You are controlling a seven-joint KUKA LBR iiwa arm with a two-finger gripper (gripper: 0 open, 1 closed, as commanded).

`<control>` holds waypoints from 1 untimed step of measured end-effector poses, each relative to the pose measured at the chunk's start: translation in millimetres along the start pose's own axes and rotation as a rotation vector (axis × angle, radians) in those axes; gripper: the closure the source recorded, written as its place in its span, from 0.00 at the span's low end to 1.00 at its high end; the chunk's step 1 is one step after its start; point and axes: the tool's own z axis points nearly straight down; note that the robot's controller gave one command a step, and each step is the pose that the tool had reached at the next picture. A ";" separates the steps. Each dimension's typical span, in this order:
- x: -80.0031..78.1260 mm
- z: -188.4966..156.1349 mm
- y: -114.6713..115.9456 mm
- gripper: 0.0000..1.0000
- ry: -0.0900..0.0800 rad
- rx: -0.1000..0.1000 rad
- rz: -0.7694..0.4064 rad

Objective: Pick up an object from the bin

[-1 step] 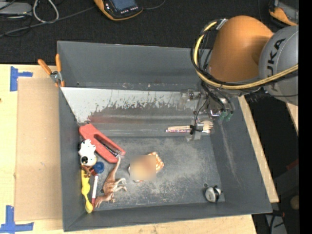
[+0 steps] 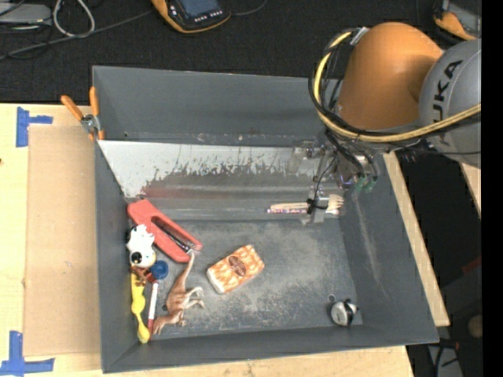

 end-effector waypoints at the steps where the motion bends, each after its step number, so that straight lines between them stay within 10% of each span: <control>1: 40.8 75.2 58.3 0.00 0.003 -0.001 0.055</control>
Offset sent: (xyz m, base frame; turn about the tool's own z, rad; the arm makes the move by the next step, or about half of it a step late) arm -0.0320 0.0674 -0.1204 0.0632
